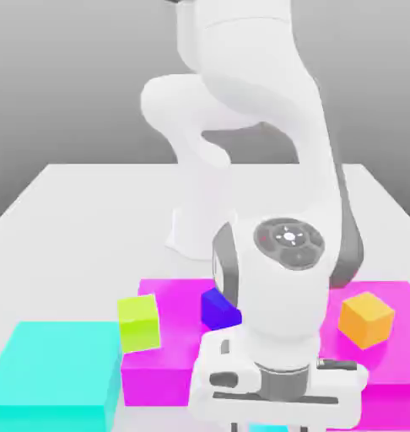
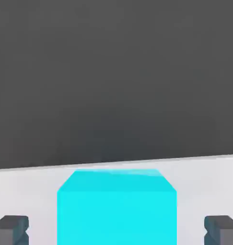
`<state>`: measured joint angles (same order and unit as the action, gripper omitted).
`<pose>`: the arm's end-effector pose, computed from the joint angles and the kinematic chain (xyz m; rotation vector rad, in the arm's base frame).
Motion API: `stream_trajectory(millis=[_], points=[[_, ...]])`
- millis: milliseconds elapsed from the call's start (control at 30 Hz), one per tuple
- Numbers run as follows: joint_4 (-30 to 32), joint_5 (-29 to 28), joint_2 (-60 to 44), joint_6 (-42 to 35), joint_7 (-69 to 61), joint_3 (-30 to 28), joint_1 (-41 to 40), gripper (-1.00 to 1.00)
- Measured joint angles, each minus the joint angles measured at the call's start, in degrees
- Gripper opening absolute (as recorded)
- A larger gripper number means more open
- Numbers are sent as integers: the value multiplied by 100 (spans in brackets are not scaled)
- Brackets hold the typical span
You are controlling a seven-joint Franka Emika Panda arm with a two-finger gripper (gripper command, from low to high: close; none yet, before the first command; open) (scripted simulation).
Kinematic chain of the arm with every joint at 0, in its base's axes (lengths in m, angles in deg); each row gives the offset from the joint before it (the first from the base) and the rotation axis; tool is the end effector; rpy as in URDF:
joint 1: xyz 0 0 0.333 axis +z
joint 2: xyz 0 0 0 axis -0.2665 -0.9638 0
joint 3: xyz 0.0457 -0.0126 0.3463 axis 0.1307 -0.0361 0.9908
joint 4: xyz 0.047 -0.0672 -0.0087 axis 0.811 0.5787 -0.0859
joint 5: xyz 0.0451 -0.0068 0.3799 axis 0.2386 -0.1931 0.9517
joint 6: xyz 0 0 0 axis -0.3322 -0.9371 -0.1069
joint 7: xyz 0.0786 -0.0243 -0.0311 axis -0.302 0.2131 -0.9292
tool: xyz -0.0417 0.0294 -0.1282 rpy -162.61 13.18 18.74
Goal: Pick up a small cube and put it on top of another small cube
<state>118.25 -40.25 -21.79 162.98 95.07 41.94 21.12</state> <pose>0.5369 0.0817 0.1393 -2.8627 1.2930 -0.0006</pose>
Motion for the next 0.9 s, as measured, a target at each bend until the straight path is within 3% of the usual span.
stream_trajectory(millis=[167, 333, 900], points=[[2, -4, 10, -7, 5, 4, -3, -100], [240, 112, 916, -676, -97, 99, -85, -100], [2489, 585, 4446, -1951, -1014, 43, -284, -100]])
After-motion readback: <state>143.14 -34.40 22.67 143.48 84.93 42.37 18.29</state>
